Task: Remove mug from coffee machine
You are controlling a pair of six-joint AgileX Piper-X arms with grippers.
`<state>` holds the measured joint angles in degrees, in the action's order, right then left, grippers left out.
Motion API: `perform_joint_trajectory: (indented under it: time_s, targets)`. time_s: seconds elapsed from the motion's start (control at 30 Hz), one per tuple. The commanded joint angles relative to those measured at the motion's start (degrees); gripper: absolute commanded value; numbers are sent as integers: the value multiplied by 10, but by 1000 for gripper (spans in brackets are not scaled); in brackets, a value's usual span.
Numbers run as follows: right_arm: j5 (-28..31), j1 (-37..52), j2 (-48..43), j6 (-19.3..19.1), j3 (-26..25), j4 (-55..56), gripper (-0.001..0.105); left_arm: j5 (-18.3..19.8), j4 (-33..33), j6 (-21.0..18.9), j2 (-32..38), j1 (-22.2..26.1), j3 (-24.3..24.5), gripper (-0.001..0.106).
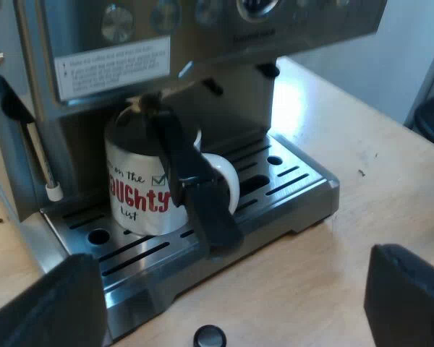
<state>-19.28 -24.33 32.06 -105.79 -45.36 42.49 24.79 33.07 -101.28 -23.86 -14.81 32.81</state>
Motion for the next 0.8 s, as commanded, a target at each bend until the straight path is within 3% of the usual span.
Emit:
perform_joint_trajectory:
  time_s: [0.03, 0.3, 0.6, 0.8]
  targets:
    - [65, -45, 31, -12, -7, -28, 69, -1, -13, 13, -13, -2, 2, 87]
    - [87, -66, 94, -12, -6, -30, 69, -1, -13, 13, -24, -2, 2, 87]
    - [64, -71, 134, -11, -5, -39, 69, -1, -13, 13, -24, -2, 2, 87]
    - [92, -114, 169, -11, 32, -104, 69, -1, -13, 13, -24, -2, 2, 87]
